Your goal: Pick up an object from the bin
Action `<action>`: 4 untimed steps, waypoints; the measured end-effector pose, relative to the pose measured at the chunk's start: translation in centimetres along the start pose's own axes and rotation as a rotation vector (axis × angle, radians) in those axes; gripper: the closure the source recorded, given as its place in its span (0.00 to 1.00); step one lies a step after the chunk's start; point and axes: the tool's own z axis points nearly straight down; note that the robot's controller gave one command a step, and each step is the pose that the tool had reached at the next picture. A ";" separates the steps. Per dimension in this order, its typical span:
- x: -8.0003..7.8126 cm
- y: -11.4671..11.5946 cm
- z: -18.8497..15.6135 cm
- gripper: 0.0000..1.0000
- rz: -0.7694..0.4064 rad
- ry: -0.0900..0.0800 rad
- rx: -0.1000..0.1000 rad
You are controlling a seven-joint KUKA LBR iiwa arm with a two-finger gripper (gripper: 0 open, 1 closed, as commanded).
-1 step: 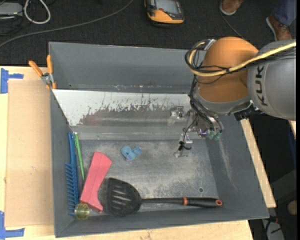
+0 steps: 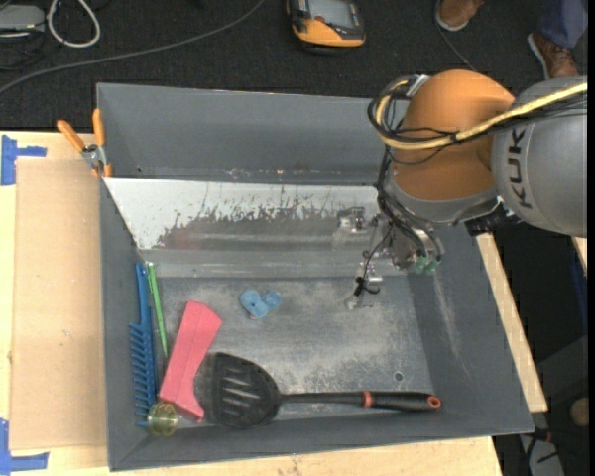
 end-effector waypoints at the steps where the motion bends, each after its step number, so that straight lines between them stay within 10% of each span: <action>1: -1.6 2.2 8.5 0.00 -0.017 -0.003 -0.001; 2: -1.7 2.9 10.4 0.00 -0.031 -0.002 0.000; 3: -0.9 12.8 10.0 0.00 -0.099 0.001 -0.004; 4: -1.2 11.5 13.1 0.00 -0.078 -0.002 0.002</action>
Offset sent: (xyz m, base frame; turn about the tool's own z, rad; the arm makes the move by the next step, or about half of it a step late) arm 0.0221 0.0404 -0.0599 -0.0578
